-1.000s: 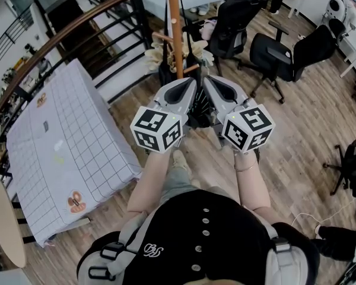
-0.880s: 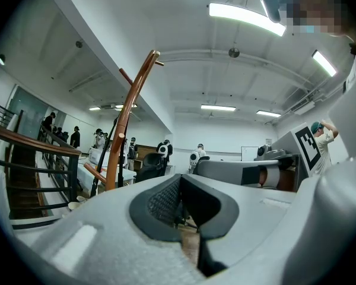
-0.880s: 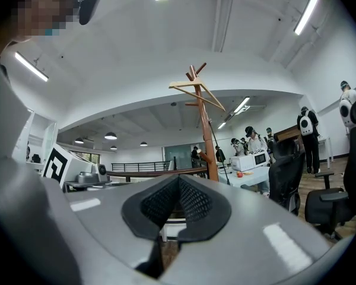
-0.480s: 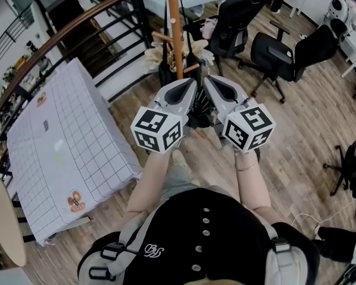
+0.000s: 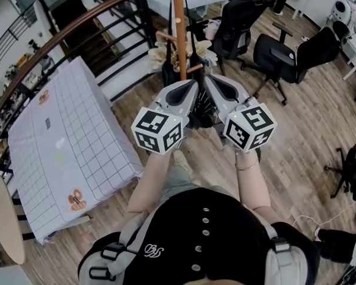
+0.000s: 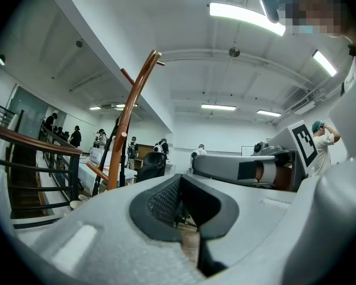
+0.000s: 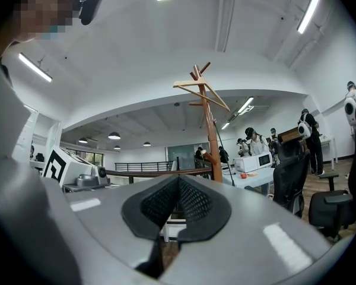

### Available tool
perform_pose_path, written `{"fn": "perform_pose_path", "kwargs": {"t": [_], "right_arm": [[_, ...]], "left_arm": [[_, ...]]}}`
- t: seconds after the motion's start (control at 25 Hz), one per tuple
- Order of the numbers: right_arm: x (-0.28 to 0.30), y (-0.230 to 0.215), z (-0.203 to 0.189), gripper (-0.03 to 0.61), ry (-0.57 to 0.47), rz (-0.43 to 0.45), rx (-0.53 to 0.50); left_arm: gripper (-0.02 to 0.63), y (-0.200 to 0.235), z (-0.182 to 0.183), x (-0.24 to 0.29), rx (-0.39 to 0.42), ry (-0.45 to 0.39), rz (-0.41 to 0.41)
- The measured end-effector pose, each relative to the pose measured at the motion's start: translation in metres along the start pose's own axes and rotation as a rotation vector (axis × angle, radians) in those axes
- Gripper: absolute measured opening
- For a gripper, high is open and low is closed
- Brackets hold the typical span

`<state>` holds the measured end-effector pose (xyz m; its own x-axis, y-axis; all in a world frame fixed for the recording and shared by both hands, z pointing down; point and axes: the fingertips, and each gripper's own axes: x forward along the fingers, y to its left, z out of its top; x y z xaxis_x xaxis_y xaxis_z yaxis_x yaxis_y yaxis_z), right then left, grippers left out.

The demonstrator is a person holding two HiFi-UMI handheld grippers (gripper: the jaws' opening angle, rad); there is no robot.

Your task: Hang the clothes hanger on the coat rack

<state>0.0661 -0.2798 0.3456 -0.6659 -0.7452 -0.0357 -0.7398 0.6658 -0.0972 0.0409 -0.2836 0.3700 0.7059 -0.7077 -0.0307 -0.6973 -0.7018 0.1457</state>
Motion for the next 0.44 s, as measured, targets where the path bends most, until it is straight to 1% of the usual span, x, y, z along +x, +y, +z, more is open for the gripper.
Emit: {"fn": "perform_pose_path", "kwargs": {"t": [0.44], "right_arm": [[-0.0014, 0.0026, -0.0014, -0.002, -0.003, 0.005, -0.002]], "left_arm": [[-0.002, -0.0002, -0.0019, -0.0063, -0.009, -0.007, 0.004]]}}
